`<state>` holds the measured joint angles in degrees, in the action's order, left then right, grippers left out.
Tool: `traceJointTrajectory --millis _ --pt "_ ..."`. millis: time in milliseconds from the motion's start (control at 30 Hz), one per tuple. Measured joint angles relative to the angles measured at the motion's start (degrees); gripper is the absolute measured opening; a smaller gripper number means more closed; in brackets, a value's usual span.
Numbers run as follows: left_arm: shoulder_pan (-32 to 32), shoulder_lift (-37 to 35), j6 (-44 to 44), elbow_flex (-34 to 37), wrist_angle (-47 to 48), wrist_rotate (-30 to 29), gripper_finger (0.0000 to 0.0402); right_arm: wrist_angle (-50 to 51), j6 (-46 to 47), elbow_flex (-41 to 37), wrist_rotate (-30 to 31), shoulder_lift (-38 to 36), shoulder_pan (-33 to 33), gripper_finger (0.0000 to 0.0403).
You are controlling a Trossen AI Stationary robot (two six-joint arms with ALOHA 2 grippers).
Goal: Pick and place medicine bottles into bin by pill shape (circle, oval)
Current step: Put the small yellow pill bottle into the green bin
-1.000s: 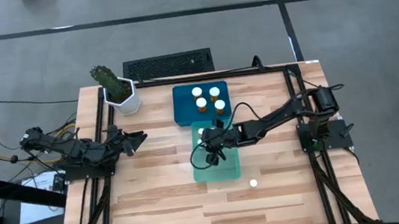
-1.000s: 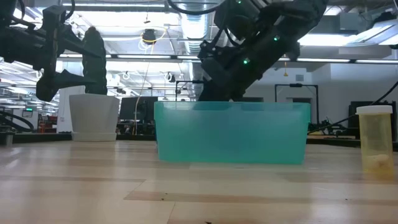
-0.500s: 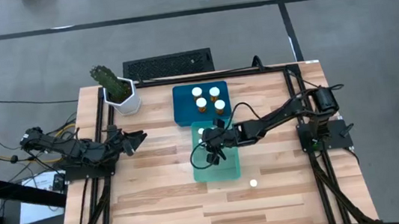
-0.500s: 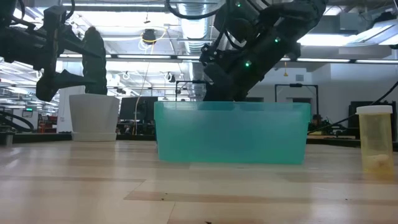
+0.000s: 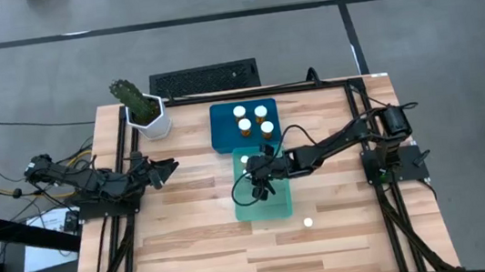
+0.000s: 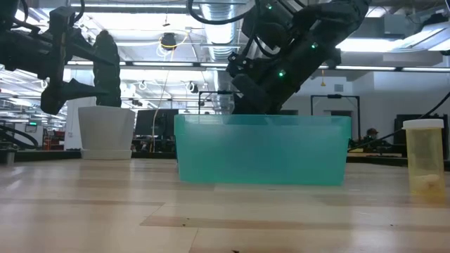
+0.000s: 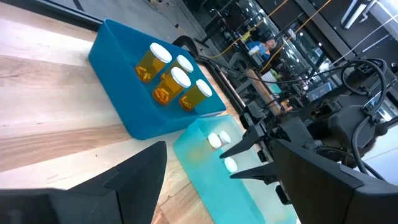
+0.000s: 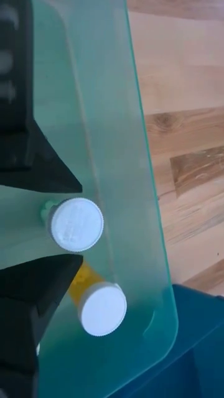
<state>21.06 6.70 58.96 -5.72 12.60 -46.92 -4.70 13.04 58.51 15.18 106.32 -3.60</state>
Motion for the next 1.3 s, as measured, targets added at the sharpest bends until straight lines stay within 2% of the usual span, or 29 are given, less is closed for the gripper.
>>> traceJointTrajectory --millis 300,433,567,733,867,1000,1133,1300 --pt "0.01 0.00 0.13 0.00 0.00 0.00 0.0289 0.20 -0.07 0.01 -0.02 -0.12 0.00 0.0235" --pt "0.00 0.00 0.15 0.00 0.00 0.02 0.0289 2.10 0.40 0.04 -0.17 -1.48 -0.06 0.0246" --pt "0.02 0.02 0.11 0.00 -0.02 0.06 0.0289 6.69 0.49 0.20 -0.26 -6.79 -0.53 0.0243" --pt "0.00 0.02 0.20 -0.01 -0.08 0.22 0.0289 19.93 3.11 0.10 -0.44 -18.68 -1.99 0.0240" --pt "0.02 0.02 0.17 -0.02 -0.07 0.48 0.0289 32.57 9.43 0.20 -0.41 -27.96 -6.95 0.0240" --pt "0.00 0.02 -0.08 -0.02 -0.02 0.48 0.0289 42.53 18.51 0.16 -0.19 -32.24 -15.04 0.0240" --pt "0.00 0.02 -0.18 -0.02 0.55 0.13 0.0289 46.69 27.09 0.14 0.24 -31.64 -24.06 0.0240" --pt "0.00 0.04 -0.04 -0.02 1.01 0.04 0.0289 47.50 34.06 0.12 1.53 -26.70 -32.62 0.0240"
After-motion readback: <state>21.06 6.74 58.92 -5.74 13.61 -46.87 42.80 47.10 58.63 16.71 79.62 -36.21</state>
